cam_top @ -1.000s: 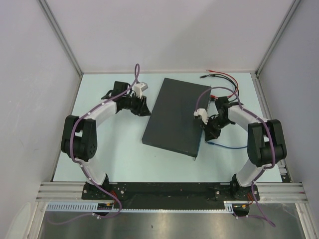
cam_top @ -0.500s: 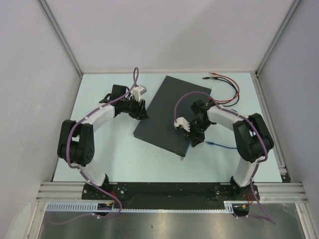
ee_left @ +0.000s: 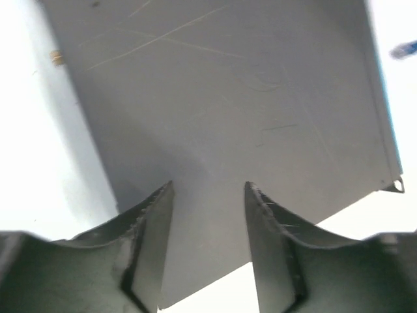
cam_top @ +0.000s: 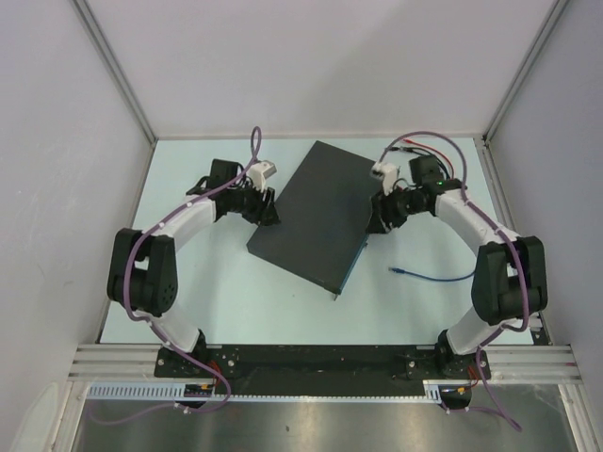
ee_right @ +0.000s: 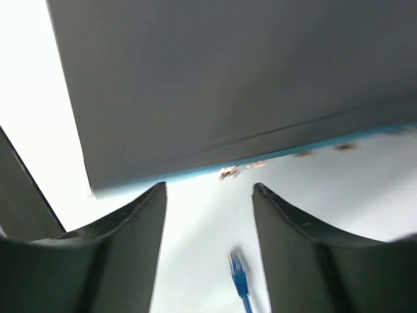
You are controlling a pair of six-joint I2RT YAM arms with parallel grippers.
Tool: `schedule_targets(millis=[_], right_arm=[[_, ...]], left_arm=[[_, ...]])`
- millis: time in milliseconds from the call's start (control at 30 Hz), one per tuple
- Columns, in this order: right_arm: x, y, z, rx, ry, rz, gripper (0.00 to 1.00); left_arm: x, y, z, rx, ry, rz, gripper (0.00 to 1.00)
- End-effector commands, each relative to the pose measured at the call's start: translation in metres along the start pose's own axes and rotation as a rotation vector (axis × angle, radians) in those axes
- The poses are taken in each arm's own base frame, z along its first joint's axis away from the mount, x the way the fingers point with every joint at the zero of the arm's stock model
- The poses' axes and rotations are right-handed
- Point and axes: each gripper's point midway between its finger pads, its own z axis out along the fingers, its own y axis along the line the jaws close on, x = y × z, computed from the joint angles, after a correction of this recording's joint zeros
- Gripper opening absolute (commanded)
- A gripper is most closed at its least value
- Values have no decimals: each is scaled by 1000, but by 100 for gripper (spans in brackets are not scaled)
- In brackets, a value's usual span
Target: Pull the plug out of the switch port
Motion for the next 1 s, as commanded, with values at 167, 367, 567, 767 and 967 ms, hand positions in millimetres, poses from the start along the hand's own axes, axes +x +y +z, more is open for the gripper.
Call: schedule_targets(millis=[167,367,567,767,967], right_arm=[[-17,-28,3,-18,-147,477,68],[14,-37,16,41,-94,544,62],[37,-36,27,19,-46,565,56],[51,-47,33,65,-34,607,50],[50,-49,35,61,-46,606,49]], left_arm=[[-27,71,-19,-220,-37,-107,67],[4,74,-16,-216,5,-166,67],[27,66,-12,-190,38,-192,68],[30,55,-12,-157,35,-182,67],[27,48,-10,-142,32,-162,66]])
